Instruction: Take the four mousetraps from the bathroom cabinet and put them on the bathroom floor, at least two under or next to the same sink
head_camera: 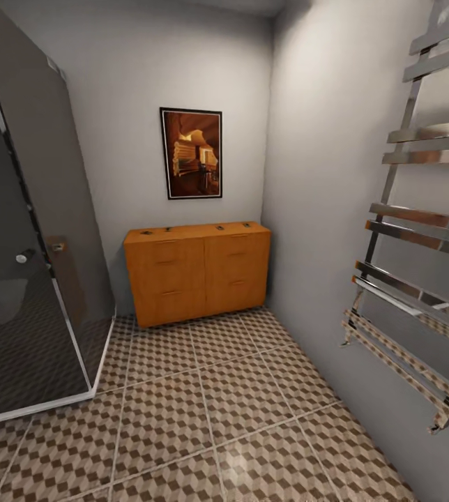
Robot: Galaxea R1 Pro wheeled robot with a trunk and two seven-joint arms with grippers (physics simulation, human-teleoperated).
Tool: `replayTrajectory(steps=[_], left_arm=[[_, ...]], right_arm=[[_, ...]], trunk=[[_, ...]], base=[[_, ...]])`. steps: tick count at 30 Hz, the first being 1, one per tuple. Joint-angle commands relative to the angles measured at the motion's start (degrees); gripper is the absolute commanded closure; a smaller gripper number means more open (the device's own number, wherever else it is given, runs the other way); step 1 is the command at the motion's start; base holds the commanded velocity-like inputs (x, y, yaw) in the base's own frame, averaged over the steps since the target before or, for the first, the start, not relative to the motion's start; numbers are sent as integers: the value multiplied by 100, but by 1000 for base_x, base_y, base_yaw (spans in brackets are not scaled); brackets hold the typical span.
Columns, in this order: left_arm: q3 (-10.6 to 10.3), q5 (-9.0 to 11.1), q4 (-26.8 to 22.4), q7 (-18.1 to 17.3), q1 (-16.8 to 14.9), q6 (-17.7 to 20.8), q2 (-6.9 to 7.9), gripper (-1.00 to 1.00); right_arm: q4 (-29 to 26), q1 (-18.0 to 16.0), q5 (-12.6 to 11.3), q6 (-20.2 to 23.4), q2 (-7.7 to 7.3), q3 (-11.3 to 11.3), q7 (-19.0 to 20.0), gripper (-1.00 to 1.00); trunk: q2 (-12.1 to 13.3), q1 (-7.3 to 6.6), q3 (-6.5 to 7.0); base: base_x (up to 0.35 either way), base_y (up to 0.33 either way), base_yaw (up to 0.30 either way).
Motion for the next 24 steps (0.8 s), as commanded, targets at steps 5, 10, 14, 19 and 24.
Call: replayTrajectory(steps=[5, 10, 14, 19, 24], left_arm=[[0, -1, -10, -1, 4, -4, -3, -100], [0, -1, -10, -1, 4, 0, -4, -100], [0, -1, -10, -1, 4, 1, -4, -100], [0, -1, -10, 0, 4, 1, -4, -100], [0, -1, -10, 0, 4, 1, -4, -100]], right_arm=[[7, -4, 5, -16, 1, 9, 0, -100], [7, -4, 5, -19, 7, 12, 0, -100], [7, -4, 5, -19, 21, 17, -6, -100], [7, -4, 9, -20, 28, 18, -8, -100], [7, -4, 6, -19, 30, 19, -13, -100]], trunk=[[-3, 0, -32], [-3, 0, -41], [-3, 0, -42], [-3, 0, -43], [-3, 0, -43]], base=[[0, 0, -179], [59, 0, -47], [236, 0, -11], [305, 0, -4], [330, 0, -1]])
